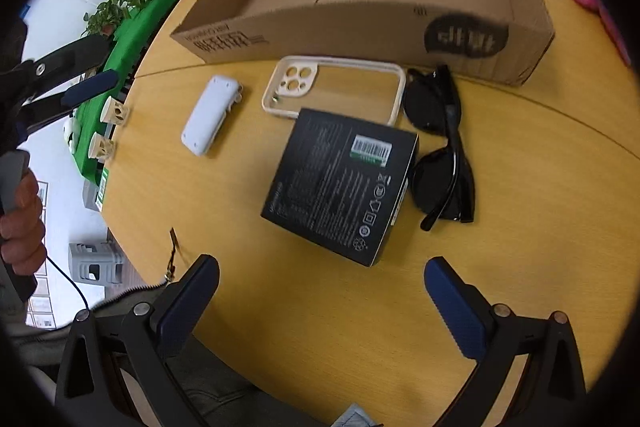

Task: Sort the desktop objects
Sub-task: 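Move the right tool toward the black product box on the table, then close the right tool on the black product box and lift it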

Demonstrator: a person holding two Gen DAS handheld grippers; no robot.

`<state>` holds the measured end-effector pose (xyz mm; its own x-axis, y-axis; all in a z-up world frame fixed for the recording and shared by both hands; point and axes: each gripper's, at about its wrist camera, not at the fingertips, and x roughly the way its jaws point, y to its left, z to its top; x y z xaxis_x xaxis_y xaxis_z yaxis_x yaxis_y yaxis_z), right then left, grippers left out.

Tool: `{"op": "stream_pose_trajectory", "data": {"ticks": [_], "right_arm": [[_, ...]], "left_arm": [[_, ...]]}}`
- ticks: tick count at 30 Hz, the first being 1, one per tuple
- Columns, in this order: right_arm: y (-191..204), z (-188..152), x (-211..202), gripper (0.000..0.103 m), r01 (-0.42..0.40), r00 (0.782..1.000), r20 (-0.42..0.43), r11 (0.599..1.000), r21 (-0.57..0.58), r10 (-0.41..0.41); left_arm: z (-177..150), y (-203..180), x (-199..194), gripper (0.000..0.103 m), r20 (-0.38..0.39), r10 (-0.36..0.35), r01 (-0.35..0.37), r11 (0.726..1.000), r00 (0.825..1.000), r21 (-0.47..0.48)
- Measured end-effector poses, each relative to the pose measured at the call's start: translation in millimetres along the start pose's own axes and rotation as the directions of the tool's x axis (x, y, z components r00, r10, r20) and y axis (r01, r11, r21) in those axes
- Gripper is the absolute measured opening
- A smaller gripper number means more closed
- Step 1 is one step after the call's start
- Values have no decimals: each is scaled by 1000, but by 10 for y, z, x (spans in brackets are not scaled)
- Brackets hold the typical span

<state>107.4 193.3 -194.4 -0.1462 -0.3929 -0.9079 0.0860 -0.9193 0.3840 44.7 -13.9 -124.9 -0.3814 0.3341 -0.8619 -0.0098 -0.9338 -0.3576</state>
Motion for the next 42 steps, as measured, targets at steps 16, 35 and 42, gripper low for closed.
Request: {"op": "stream_pose_trajectory", "data": {"ticks": [16,35,42], "right_arm": [[-9,9,567,81,30,998,-51,977,-209,-41],[115,149,568,71,75,996,-24,944,-323,-87],[174,235,321,63,91,995,-7,950,-299,-98]], "left_arm": [[-82,-1,1242,87,-301,-138,151,988,944,19],[-256,139,1461,63,-361,-186,176,983,914,-61],[-77,-12,1073,60,-280,-164,175,985,946,14]]}}
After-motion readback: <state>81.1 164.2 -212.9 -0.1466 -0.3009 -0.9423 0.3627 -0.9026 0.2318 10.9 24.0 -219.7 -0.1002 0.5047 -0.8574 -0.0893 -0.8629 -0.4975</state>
